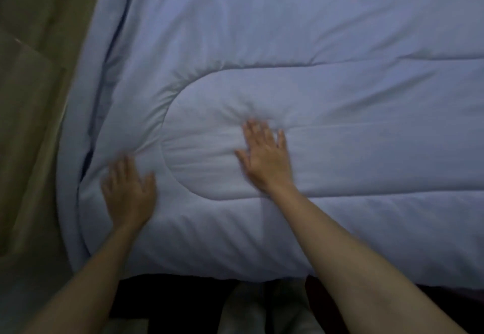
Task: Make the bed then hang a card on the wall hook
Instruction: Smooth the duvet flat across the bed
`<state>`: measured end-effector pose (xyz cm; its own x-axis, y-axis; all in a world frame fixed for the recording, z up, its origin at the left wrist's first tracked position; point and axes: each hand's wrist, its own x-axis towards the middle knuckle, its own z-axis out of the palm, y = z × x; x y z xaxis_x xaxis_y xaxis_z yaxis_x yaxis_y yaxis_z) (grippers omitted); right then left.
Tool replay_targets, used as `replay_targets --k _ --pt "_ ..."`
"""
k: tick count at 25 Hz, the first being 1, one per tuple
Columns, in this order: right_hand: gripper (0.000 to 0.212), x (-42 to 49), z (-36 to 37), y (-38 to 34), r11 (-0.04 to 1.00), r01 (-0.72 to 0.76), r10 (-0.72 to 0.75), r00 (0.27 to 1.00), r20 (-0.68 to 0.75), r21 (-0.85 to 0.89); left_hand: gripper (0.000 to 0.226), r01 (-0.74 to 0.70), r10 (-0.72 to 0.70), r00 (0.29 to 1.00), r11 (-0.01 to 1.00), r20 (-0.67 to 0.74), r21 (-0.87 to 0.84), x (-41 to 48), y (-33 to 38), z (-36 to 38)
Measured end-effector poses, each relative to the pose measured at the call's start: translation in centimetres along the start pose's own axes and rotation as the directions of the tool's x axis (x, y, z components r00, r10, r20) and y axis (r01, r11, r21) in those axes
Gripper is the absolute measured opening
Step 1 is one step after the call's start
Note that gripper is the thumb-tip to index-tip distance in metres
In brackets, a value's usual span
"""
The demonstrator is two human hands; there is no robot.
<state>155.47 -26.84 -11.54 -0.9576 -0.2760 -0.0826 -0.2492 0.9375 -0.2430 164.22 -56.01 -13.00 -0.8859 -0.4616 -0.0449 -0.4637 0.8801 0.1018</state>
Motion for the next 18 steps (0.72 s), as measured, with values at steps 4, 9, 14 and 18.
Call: replay_targets --k 4,9,14,18 --pt "0.068 -3.8 -1.7 10.3 0.95 -0.313 0.312 0.948 -0.06 -0.01 0.071 0.25 -0.249 0.968 0.952 0.027 -0.178 0.5 -2.9 -0.4" --pt "0.068 -15.6 -4.0 23.9 0.772 -0.633 0.629 0.774 -0.072 -0.053 0.08 0.511 -0.41 0.847 0.803 0.338 -0.308 2.5 -4.6 -1.6" --pt "0.079 -12.6 -6.7 22.1 0.485 -0.853 0.875 0.473 -0.104 0.194 0.055 0.48 -0.463 0.877 0.857 0.128 -0.186 3.3 -1.1 -2.3" --pt "0.072 0.1 -5.0 9.8 0.867 -0.471 0.488 0.869 -0.085 0.161 0.061 -0.256 0.257 0.966 0.965 0.003 -0.056 0.4 5.0 -0.9"
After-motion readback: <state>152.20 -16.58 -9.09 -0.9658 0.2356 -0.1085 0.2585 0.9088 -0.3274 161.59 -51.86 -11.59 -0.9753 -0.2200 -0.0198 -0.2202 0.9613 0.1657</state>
